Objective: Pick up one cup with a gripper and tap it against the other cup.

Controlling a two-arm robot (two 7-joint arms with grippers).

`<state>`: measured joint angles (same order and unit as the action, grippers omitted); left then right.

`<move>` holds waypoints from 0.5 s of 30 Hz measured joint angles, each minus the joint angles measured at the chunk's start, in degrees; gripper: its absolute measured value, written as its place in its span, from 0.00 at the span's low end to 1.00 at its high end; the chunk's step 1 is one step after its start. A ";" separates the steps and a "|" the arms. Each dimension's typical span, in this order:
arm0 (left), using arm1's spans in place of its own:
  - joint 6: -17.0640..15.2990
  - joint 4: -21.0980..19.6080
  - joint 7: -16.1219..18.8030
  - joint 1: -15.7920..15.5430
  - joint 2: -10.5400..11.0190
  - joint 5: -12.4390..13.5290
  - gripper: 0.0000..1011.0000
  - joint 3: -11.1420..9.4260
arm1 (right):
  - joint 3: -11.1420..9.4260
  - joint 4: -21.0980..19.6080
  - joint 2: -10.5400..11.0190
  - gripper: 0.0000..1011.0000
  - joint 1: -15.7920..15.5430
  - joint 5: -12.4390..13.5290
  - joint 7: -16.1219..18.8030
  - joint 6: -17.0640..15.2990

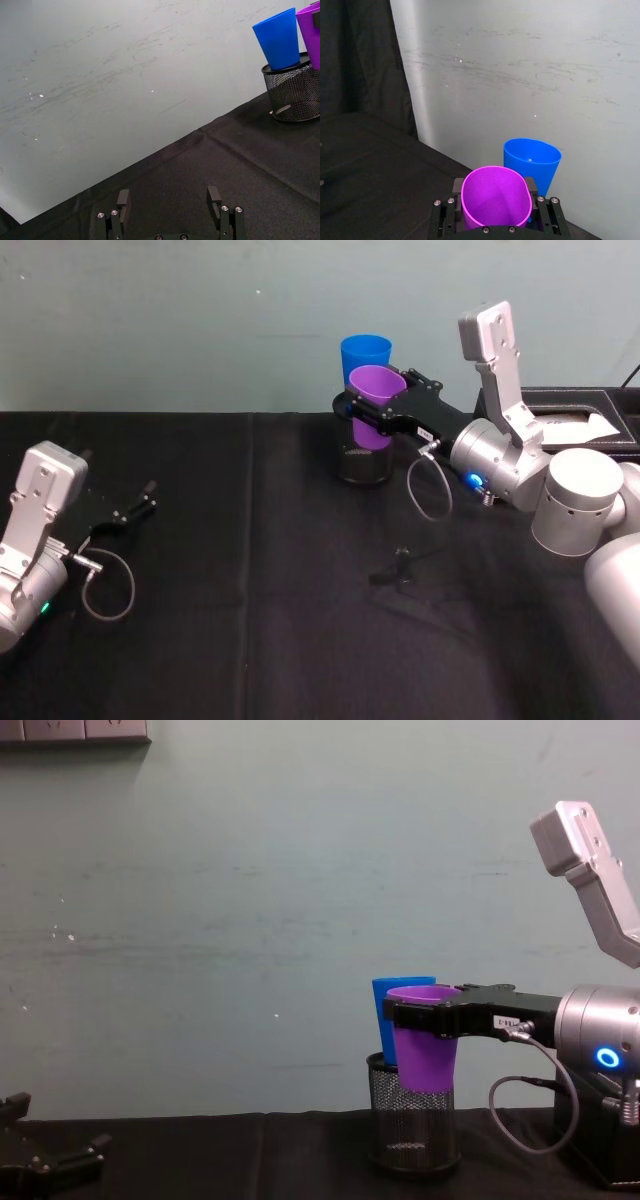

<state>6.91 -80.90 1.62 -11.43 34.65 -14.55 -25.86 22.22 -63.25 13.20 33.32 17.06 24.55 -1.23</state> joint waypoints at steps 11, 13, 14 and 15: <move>0.00 0.00 0.00 0.00 0.00 0.00 0.99 0.00 | 0.00 0.00 0.00 0.72 0.00 0.00 0.00 0.00; 0.00 0.00 0.00 0.00 0.00 0.00 0.99 0.00 | 0.00 0.00 0.00 0.72 0.00 0.00 0.00 0.00; 0.00 0.00 0.00 0.00 0.00 0.00 0.99 0.00 | 0.00 0.00 0.00 0.72 0.00 0.00 0.00 0.00; 0.00 0.00 0.00 0.00 0.00 0.00 0.99 0.00 | 0.00 0.00 0.00 0.72 0.00 0.00 0.00 0.00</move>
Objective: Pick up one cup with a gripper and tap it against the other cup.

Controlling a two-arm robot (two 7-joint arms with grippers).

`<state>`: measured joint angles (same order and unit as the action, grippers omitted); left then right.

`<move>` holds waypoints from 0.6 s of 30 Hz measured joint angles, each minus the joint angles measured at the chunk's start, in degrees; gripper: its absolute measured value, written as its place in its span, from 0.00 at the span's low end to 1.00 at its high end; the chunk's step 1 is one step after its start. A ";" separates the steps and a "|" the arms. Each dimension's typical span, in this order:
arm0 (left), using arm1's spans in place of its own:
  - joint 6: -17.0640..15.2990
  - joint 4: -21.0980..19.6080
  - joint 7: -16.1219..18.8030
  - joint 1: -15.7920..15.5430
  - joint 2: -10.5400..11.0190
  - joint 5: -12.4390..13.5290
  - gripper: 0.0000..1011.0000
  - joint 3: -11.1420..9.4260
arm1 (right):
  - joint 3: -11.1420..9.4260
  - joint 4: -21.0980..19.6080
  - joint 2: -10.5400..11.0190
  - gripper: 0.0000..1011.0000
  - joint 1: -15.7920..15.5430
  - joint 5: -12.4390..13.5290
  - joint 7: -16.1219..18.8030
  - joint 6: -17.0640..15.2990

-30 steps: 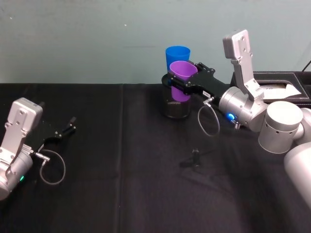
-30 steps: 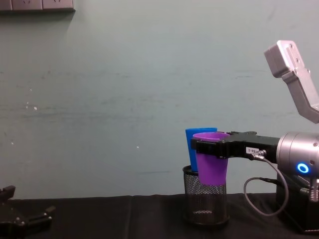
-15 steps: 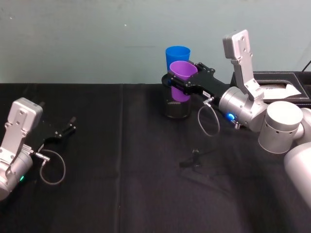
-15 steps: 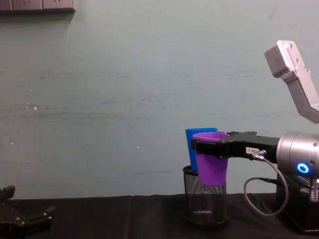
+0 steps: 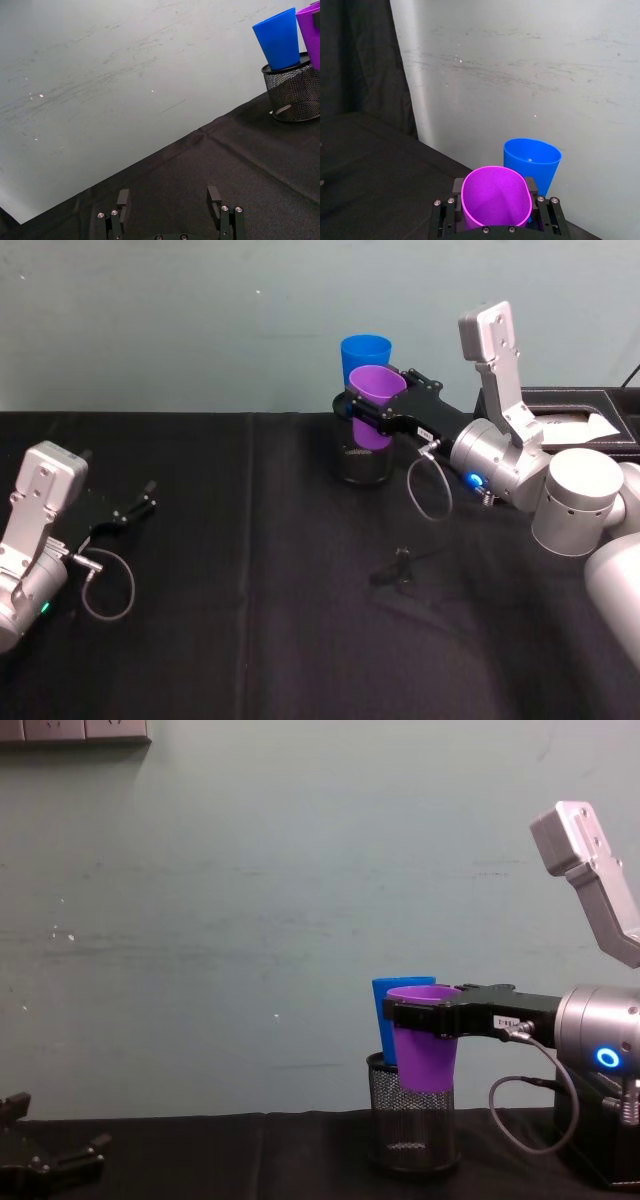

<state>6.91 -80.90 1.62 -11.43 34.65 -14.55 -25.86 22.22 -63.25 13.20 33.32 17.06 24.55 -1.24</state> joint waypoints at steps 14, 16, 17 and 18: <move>0.00 0.00 0.00 0.00 0.00 0.00 0.99 0.00 | 0.00 0.00 0.00 0.72 0.00 0.00 0.00 0.00; 0.00 0.00 0.00 0.00 0.00 0.00 0.99 0.00 | 0.00 0.00 0.00 0.72 0.00 0.00 0.00 0.00; 0.00 0.00 0.00 0.00 0.00 0.00 0.99 0.00 | 0.00 0.00 0.00 0.72 0.00 0.00 0.00 0.00; 0.00 0.00 0.00 0.00 0.00 0.00 0.99 0.00 | 0.00 0.00 0.00 0.72 0.00 0.00 0.00 0.00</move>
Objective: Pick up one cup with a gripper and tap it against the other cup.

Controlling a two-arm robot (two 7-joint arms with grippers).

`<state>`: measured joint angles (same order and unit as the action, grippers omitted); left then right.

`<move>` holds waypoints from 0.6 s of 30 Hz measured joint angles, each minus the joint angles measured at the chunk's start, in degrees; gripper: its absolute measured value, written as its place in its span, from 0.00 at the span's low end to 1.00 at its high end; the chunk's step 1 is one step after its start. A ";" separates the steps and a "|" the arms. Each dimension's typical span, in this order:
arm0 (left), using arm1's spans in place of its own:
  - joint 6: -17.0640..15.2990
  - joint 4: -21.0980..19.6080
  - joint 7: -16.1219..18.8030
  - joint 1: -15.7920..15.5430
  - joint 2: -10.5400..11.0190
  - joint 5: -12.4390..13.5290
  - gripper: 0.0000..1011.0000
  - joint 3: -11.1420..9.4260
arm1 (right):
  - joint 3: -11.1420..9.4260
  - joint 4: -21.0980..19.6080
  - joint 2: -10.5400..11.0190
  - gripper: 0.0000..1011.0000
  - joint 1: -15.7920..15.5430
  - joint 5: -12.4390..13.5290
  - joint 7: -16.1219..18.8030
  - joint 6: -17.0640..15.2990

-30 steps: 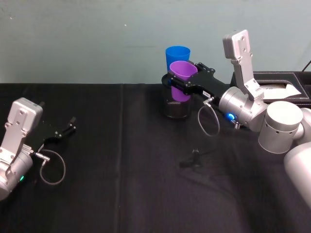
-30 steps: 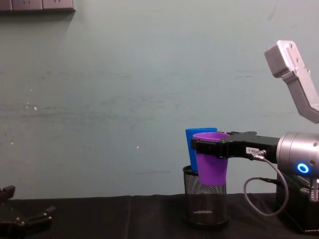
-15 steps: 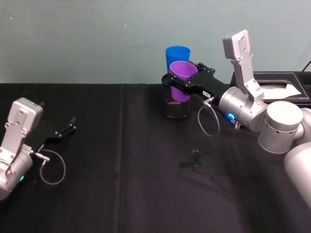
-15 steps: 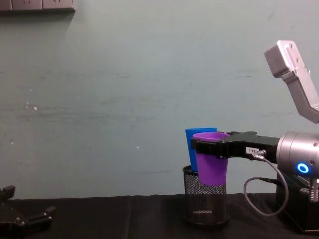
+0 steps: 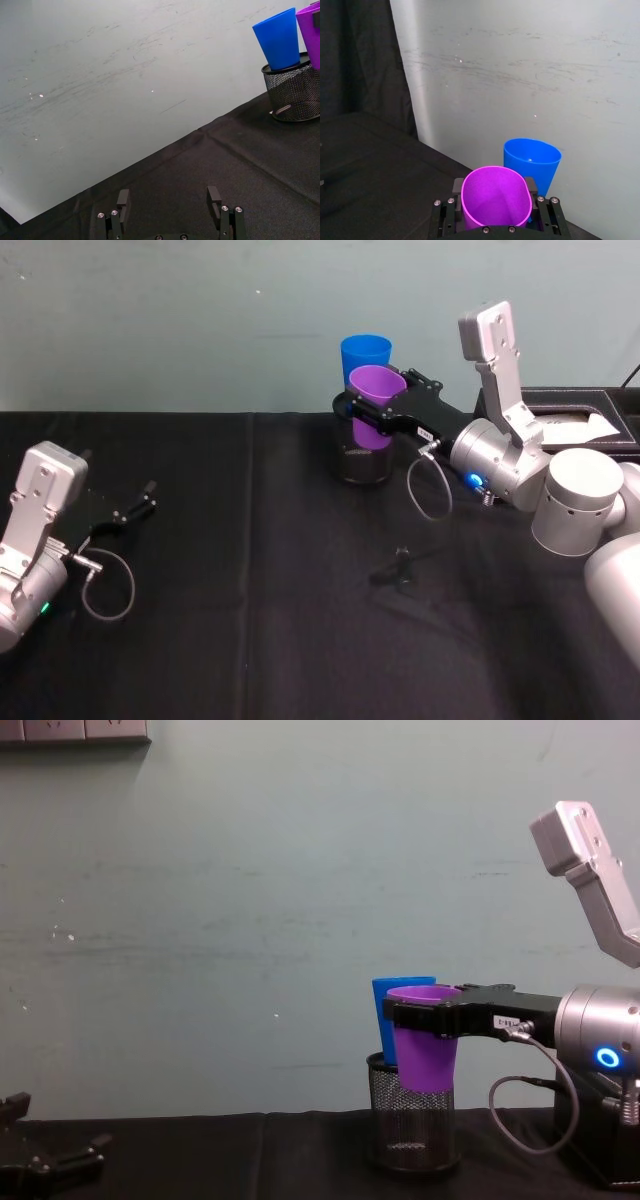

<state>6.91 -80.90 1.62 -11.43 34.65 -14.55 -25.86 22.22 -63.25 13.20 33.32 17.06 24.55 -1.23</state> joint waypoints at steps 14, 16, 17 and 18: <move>0.00 0.00 0.00 0.00 0.00 0.00 0.99 0.00 | 0.00 0.00 0.00 0.72 0.00 0.00 0.00 0.00; 0.00 0.00 0.00 0.00 0.00 0.00 0.99 0.00 | 0.00 0.00 0.00 0.72 0.00 0.00 0.00 0.00; 0.00 0.00 0.00 0.00 0.00 0.00 0.99 0.00 | 0.00 0.00 0.00 0.72 0.00 0.00 0.00 0.00; 0.00 0.00 0.00 0.00 0.00 0.00 0.99 0.00 | 0.00 0.00 0.00 0.72 0.00 0.00 0.00 0.00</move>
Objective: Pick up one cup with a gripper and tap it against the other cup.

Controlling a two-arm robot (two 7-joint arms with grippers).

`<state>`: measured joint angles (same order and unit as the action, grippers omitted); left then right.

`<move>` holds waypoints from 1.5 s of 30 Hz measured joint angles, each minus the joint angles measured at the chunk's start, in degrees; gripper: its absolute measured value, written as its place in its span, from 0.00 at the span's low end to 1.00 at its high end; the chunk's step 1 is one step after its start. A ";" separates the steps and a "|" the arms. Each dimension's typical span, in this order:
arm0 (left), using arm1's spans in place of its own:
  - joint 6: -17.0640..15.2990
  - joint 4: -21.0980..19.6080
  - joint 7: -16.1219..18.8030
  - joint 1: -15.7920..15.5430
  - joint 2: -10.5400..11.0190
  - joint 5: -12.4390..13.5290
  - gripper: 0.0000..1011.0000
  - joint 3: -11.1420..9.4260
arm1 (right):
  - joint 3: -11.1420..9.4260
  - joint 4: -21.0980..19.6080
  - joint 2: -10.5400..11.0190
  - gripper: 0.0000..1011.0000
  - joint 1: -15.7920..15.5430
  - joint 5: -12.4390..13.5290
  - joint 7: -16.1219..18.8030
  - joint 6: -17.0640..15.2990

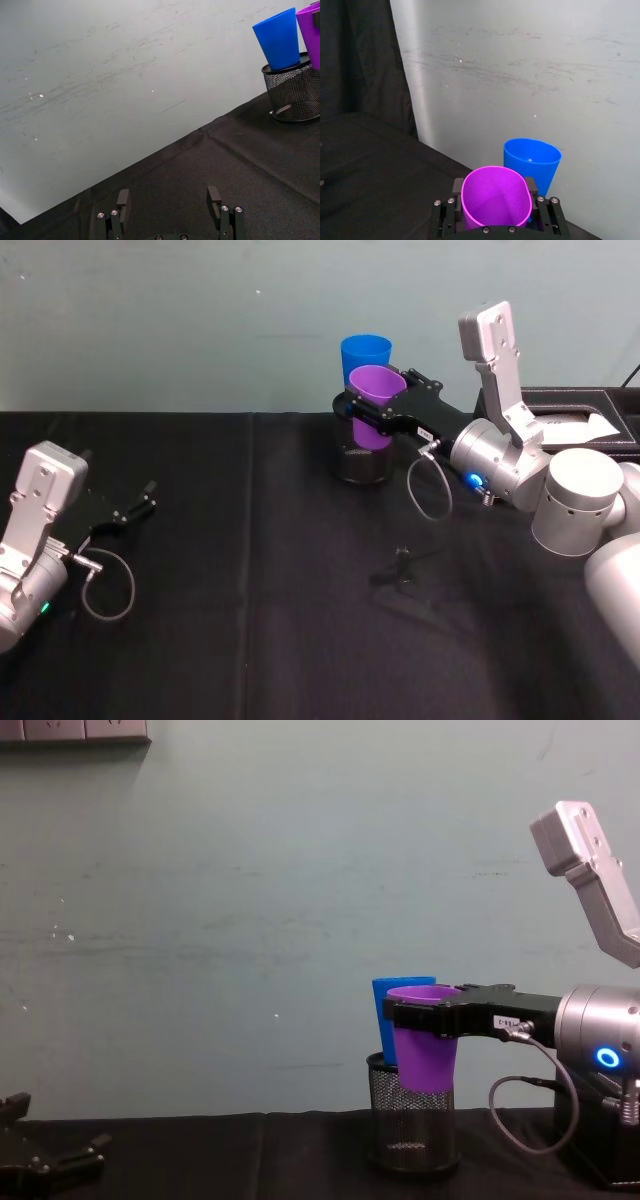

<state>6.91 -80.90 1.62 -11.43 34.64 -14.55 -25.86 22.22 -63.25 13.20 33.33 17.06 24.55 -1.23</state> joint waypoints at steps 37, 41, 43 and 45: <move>0.00 0.00 0.00 0.00 0.00 0.00 0.99 0.00 | 0.00 0.00 0.00 0.72 0.00 0.00 0.00 0.00; 0.00 0.00 0.00 0.00 0.00 0.00 0.99 0.00 | 0.00 0.00 0.00 0.72 0.00 0.00 0.00 0.00; 0.00 0.00 0.00 0.00 0.00 0.00 0.99 0.00 | 0.00 0.00 0.00 0.72 0.00 0.00 0.00 0.00; 0.00 0.00 0.00 0.00 0.00 0.00 0.99 0.00 | 0.00 0.00 0.00 0.72 0.00 0.00 0.00 0.00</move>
<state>6.91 -80.90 1.62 -11.43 34.65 -14.55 -25.86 22.22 -63.24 13.20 33.33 17.06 24.55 -1.23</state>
